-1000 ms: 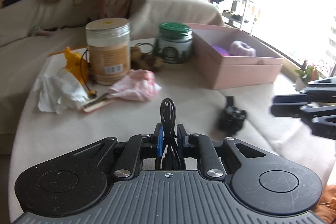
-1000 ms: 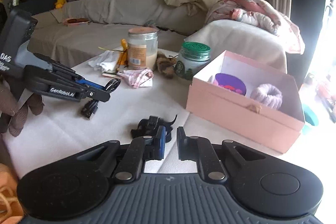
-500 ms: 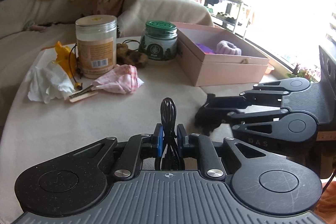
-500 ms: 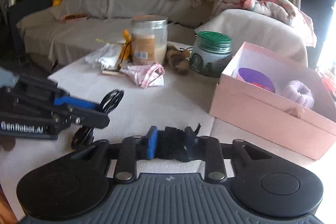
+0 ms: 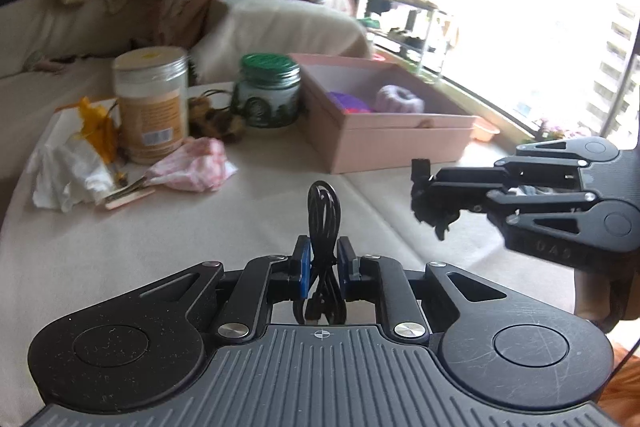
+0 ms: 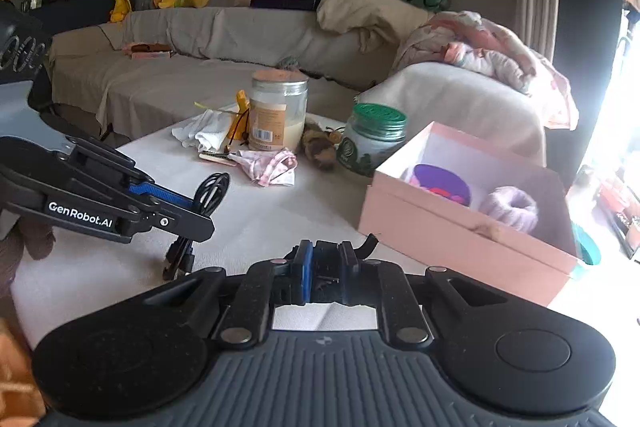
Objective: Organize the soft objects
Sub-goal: 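Carry the cable and clip over the pink box and open both tools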
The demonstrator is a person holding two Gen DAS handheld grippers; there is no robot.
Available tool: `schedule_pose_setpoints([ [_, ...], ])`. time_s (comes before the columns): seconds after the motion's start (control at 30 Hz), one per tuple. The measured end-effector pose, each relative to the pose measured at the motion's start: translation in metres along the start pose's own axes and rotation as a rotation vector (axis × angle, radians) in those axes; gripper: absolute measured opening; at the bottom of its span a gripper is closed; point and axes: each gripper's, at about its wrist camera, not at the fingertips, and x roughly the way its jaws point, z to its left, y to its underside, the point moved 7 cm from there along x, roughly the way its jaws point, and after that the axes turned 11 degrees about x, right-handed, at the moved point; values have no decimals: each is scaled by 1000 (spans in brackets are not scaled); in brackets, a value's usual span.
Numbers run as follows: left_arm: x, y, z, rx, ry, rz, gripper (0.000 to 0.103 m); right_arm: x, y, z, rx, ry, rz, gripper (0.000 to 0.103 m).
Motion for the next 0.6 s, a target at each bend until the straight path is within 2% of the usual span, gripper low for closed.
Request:
schedule_pose_setpoints([
  [0.13, -2, -33, -16, 14, 97, -47, 17, -36, -15, -29, 24, 44, -52, 13],
  [0.27, 11, -110, -25, 120, 119, -133, 17, -53, -57, -71, 56, 117, -142, 13],
  [0.37, 40, -173, -22, 175, 103, -171, 17, -40, -96, -107, 97, 145, -196, 13],
  [0.43, 67, -209, -16, 140, 152, -174, 17, -21, -120, -132, 139, 149, -204, 13],
  [0.53, 124, -241, -6, 6, 279, -93, 18, 11, -149, -171, 215, 132, -174, 15],
  [0.6, 162, -243, 6, -84, 267, -45, 19, 22, -158, -197, 275, 173, -169, 22],
])
